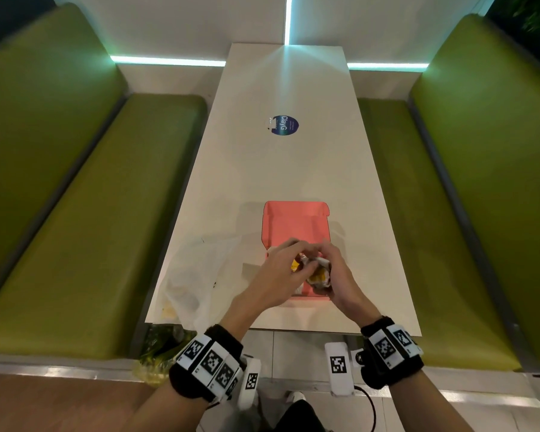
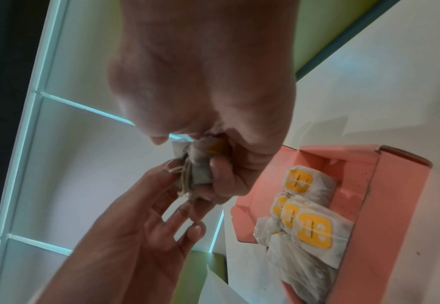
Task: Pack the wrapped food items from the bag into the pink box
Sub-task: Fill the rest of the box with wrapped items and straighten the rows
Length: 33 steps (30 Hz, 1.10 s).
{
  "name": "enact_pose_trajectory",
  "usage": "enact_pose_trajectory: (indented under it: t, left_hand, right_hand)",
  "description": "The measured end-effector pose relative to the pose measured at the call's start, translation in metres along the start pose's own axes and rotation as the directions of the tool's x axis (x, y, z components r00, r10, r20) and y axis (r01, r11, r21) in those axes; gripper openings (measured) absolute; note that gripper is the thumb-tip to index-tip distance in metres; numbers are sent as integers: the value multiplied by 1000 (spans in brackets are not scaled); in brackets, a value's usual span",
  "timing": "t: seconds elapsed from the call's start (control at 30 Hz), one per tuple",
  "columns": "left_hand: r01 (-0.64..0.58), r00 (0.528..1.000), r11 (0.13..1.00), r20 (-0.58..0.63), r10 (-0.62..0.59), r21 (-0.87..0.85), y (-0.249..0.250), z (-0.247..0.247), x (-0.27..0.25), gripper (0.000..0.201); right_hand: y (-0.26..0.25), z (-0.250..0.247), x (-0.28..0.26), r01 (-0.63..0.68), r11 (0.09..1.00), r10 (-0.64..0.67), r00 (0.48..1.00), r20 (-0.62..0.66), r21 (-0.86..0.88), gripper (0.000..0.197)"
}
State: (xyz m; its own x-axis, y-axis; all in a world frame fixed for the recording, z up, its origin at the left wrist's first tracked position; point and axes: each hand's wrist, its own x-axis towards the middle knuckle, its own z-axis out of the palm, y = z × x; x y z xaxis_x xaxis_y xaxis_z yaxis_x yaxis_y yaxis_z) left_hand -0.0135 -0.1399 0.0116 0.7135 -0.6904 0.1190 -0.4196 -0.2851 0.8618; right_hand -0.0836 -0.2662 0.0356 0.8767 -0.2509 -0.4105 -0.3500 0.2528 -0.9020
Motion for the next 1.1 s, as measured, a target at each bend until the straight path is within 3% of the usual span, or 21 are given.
enact_pose_trajectory:
  t: [0.17, 0.4, 0.57, 0.7, 0.93, 1.1]
  left_hand:
    - [4, 999, 999, -43, -6, -35, 4, 1, 1, 2]
    - [149, 974, 926, -108, -198, -347, 14, 5, 1, 10]
    - [201, 931, 843, -170, -323, -499, 22, 6, 3, 16]
    - [222, 904, 778, -175, -390, -588, 25, 2, 4, 19]
    - [269, 841, 703, -196, -505, -659, 19, 3, -3, 16]
    - [261, 836, 761, -256, -485, -593, 18, 8, -7, 14]
  right_hand:
    - [5, -4, 1, -3, 999, 2, 1000, 8, 46, 51]
    - [8, -3, 4, -29, 990, 33, 999, -30, 141, 56]
    - [11, -4, 6, -50, 958, 65, 997, -43, 284, 29]
    - [14, -5, 7, 19, 970, -7, 999, -48, 244, 16]
    - [9, -4, 1, 137, 972, -128, 990, -57, 191, 21]
    - [13, 3, 6, 41, 979, -21, 995, -101, 202, 16]
